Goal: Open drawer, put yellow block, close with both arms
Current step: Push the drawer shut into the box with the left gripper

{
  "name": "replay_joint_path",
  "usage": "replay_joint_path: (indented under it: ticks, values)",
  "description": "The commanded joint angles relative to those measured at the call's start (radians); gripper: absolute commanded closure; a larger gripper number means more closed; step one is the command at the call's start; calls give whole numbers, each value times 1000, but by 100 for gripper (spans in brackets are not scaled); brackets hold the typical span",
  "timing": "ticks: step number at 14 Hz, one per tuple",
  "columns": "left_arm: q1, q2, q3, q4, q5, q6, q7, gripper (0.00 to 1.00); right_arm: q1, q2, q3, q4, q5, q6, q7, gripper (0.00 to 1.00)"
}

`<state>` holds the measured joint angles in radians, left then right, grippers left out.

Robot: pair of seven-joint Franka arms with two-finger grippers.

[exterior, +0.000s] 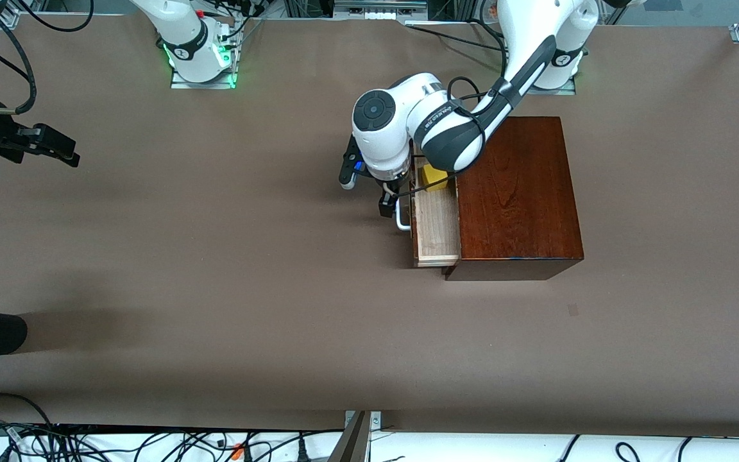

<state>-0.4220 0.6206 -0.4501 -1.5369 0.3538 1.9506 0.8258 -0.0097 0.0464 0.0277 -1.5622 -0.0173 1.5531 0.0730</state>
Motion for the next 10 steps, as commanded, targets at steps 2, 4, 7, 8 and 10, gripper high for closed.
replay_joint_path:
  ticks: [2,4,7,8,10]
  values:
    - [57,-38,18,-19,34,-102,19,0,-3,-23,6,-25,-10,31,-1,0]
    - [72,-50,15,-14,34,-137,19,0,-4,-20,6,-25,-10,51,-12,0]
    - [74,-64,14,-14,33,-153,18,0,-4,-22,5,-33,-12,56,-15,0]
    - [74,-64,18,-14,33,-160,18,0,-4,-22,5,-33,-15,58,-33,0]
    - [91,-67,16,-11,33,-171,18,0,-4,-23,3,-33,-13,62,-55,0]
